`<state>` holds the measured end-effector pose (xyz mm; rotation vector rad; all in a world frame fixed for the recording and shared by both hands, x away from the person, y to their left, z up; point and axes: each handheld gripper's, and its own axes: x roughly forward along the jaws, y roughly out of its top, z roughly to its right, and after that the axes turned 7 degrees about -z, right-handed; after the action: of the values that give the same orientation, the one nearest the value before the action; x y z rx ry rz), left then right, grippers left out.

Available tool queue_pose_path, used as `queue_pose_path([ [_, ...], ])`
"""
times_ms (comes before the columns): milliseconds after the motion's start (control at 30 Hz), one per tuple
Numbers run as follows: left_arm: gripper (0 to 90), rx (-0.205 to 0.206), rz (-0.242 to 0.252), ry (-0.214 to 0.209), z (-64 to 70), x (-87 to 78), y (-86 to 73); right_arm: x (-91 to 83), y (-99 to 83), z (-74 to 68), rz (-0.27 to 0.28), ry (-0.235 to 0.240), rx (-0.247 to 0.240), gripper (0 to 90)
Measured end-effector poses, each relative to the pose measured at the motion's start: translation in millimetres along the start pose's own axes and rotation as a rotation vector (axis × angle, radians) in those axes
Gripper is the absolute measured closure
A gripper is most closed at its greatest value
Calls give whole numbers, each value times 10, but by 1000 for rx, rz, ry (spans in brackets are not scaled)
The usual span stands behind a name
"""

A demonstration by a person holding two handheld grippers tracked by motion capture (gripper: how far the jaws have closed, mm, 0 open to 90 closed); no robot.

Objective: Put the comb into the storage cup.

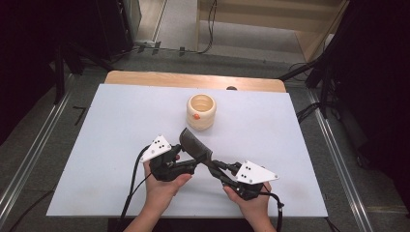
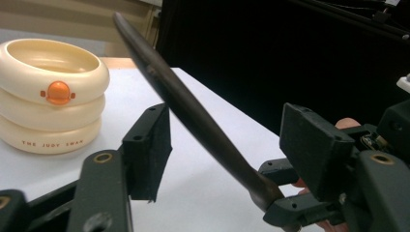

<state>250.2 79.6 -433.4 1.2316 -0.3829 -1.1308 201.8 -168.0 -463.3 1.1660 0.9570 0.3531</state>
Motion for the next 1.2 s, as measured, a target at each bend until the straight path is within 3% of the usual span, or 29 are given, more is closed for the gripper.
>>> queue_pose_path([
  [200,477,-27,-12,13,-10,19,2,40,8,-40,3,2,-8,704],
  [433,545,-57,-8,0,-19,14,10,65,11,-75,10,-1,-10,703],
  [633,620,-62,-7,9,-33,-6,18,75,10,-87,21,-4,-13,703],
  [1000,742,-75,-1,-12,-53,-29,25,82,8,-119,31,-19,-19,703],
  [1100,808,-84,4,-46,-61,-33,29,95,4,-123,32,-18,-21,703],
  [1200,846,-109,12,-128,-106,-34,25,100,-4,-126,35,-16,-21,704],
])
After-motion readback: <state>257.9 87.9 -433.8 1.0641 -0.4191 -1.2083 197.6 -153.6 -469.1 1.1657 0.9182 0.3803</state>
